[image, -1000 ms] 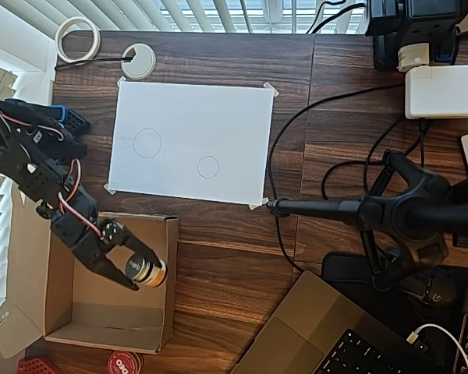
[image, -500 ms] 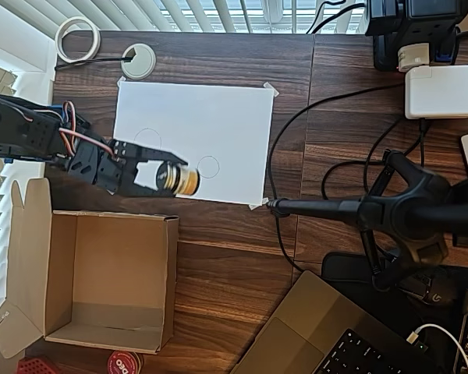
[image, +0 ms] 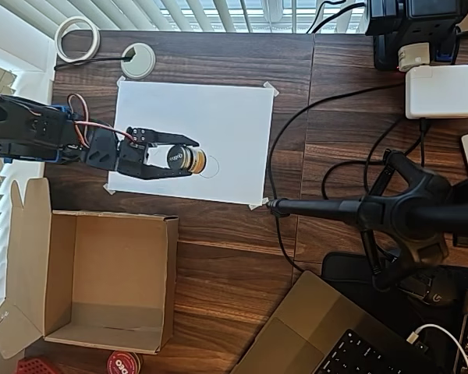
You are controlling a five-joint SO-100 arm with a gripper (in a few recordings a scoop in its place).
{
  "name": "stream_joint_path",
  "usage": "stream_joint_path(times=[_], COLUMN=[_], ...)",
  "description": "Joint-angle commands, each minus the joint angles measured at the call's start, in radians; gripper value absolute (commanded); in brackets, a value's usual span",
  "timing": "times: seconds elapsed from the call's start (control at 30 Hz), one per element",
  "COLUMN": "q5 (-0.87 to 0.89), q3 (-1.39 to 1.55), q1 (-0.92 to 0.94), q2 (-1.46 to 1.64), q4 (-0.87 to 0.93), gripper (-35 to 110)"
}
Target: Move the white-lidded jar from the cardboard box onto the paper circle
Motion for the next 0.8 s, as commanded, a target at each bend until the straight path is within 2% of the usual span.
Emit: stream_joint_path(times=[0.0, 0.33, 0.57, 0.77], q5=[0.009, -0.009, -0.031, -0.046], q3=[-0.163, -0.23, -0.273, -0.282], q1=[-0.002, -0.003, -0.002, 0.003], q2=[-0.041, -0.187, -0.238, -0.262], q4=[0.017, 0.031, 0.137, 0.152], gripper=[8, 7, 7, 7])
